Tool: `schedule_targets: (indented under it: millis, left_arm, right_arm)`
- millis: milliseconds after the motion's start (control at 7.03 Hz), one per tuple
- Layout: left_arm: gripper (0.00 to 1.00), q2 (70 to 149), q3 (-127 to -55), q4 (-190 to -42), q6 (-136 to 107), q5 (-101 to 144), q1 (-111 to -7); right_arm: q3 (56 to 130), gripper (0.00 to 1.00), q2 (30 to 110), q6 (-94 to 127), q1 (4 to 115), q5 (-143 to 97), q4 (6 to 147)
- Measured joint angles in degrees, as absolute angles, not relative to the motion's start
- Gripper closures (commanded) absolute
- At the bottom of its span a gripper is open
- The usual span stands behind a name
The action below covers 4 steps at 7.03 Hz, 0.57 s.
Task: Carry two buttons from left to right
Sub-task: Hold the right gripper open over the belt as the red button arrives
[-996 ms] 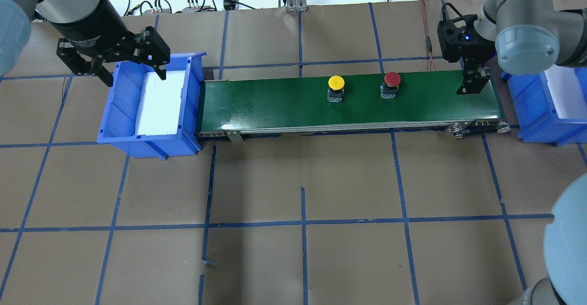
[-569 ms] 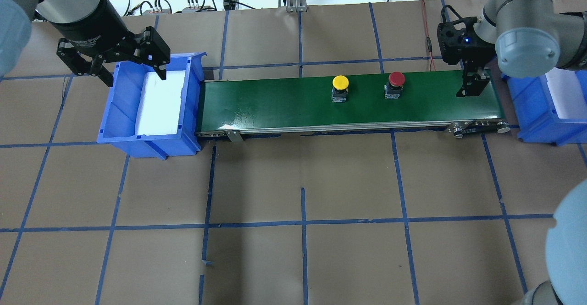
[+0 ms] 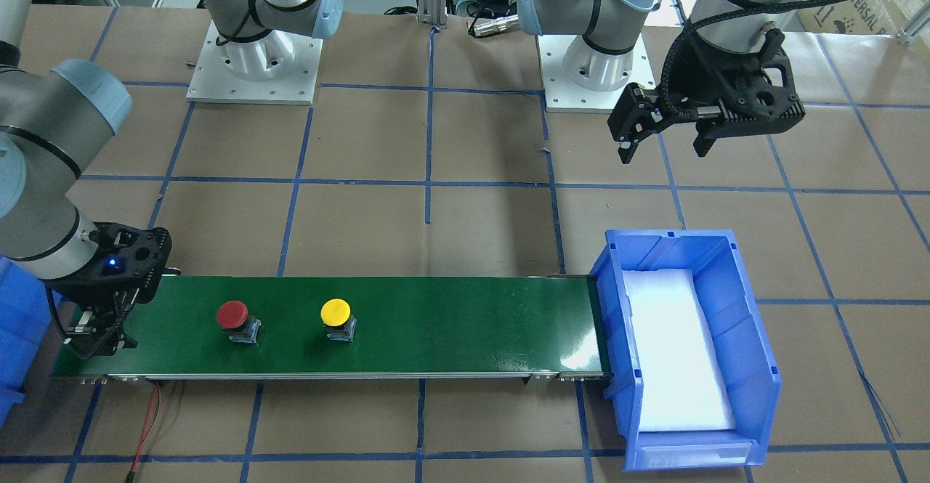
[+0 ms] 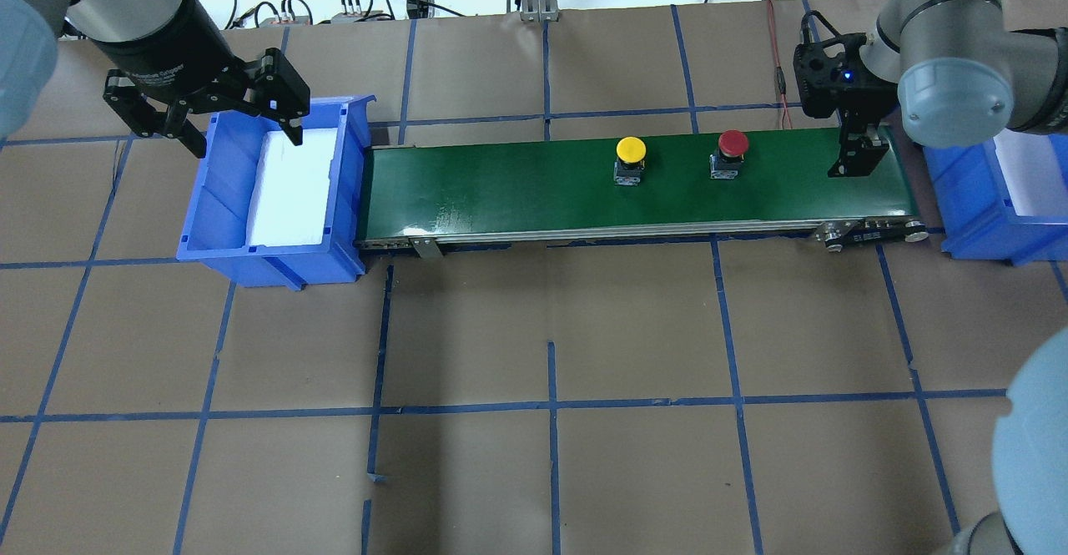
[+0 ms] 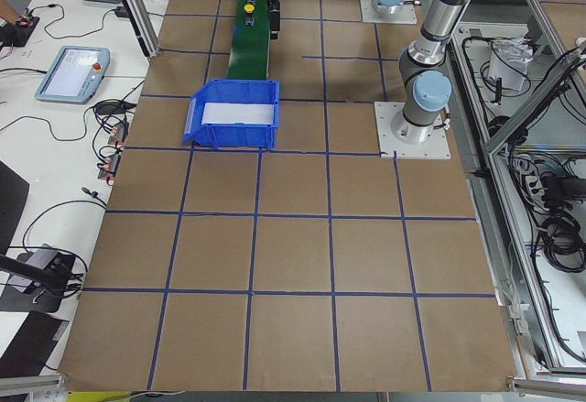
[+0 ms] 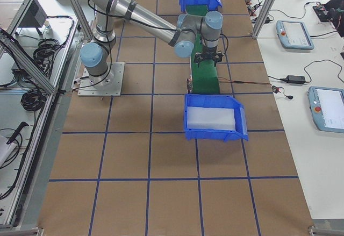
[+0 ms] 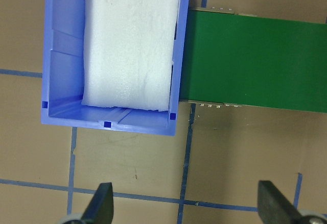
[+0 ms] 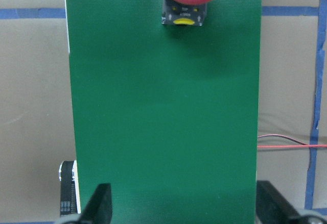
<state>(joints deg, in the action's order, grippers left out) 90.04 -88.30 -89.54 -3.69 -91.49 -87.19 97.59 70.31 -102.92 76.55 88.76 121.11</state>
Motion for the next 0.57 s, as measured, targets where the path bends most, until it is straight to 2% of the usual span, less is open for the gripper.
schedule_targets:
  millis: [569]
  left_arm:
    - [0.0, 90.0, -88.3, -89.5, -3.7, -91.6, -87.2]
  right_arm:
    - [99.2, 0.01, 69.5, -102.8, 75.5, 83.8, 123.9]
